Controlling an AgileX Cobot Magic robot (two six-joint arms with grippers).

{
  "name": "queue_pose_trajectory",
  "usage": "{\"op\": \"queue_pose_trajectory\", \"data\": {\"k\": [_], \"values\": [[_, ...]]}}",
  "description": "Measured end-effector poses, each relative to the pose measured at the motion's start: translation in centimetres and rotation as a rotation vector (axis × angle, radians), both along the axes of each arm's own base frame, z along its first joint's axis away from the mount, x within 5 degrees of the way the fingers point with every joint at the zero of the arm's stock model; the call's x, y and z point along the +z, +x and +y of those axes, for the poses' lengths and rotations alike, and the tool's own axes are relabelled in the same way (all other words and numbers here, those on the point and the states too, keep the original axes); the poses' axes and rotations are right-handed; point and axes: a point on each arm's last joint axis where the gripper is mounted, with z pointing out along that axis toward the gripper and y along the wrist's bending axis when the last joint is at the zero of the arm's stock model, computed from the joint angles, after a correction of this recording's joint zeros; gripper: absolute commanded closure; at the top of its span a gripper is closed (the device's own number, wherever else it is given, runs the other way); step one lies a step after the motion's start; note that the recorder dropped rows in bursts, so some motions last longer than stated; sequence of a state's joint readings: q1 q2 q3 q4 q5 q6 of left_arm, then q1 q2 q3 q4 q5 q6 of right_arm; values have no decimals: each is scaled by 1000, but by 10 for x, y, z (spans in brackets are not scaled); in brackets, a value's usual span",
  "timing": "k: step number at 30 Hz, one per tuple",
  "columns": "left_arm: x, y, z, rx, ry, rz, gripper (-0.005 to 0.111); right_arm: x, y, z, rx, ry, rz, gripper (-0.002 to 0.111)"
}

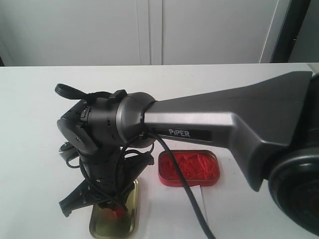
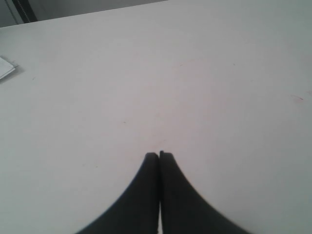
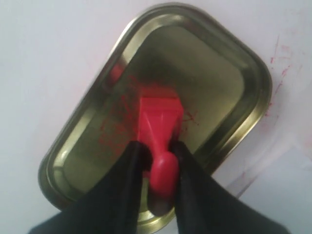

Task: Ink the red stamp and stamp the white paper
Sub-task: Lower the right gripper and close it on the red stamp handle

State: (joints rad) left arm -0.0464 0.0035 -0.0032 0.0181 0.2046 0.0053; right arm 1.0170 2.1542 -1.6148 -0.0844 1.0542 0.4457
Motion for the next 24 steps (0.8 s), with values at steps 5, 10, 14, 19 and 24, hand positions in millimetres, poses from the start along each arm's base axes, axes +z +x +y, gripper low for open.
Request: {"op": "queue_pose_trajectory", "data": {"k": [5, 10, 14, 19, 24], "values": [[0, 0, 0, 0, 0, 0, 107, 0, 0, 1, -1, -1, 1, 103], [0, 0, 0, 0, 0, 0, 107, 0, 0, 1, -2, -1, 1, 108], [0, 0, 0, 0, 0, 0, 107, 0, 0, 1, -4, -1, 1, 108], [0, 0, 0, 0, 0, 0, 107, 2, 0, 1, -4, 4, -2, 108], [0, 0, 0, 0, 0, 0, 107, 12, 0, 0, 10, 28, -18, 108]]}}
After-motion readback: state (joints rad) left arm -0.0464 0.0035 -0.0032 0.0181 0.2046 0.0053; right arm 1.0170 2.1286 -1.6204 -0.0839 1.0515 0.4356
